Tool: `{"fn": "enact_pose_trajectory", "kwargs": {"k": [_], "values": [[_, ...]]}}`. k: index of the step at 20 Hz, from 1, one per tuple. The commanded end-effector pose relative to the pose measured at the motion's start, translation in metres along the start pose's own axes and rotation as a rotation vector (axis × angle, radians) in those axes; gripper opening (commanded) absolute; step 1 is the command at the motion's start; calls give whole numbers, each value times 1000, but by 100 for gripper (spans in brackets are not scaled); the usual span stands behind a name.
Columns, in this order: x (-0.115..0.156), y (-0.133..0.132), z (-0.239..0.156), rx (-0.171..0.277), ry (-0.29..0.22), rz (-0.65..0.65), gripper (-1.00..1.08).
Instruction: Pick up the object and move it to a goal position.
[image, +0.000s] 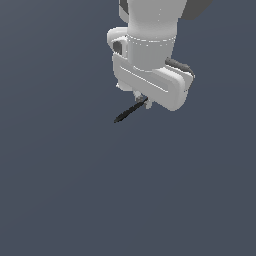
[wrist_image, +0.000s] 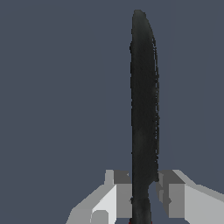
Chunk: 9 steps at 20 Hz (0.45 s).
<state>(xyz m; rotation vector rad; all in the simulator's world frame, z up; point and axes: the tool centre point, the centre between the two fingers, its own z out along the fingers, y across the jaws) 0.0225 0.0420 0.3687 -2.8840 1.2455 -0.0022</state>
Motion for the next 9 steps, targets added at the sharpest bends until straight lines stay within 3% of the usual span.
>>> {"fn": "enact_pose_trajectory", "kwargs": {"k": [1,9], "values": [[0,0,-13,-1,-1,0,-100],[1,-1,-27,-1,-1,-1,-100]]}}
